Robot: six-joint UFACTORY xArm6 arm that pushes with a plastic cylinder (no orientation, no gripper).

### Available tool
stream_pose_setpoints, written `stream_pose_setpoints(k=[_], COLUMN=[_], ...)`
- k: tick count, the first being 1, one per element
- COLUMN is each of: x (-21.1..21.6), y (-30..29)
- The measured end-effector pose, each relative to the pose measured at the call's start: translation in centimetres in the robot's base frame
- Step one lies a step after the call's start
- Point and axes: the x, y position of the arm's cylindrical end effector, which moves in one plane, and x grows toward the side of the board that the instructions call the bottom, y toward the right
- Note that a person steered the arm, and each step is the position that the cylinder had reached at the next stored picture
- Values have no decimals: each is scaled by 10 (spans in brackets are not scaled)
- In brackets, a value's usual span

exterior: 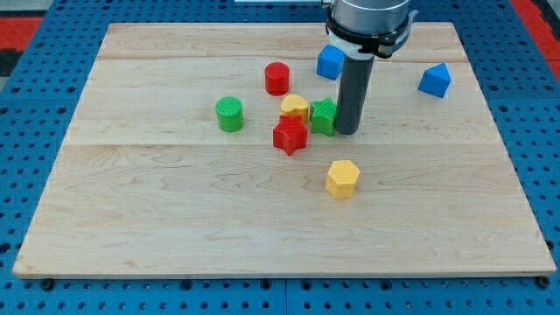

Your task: Point your arm at blue triangle

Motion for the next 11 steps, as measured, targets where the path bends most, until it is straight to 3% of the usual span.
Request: stream_pose_setpoints(k=[3, 5, 6, 7, 11], x=[0, -15, -50, -93, -89], y=[3, 161, 222, 226, 136])
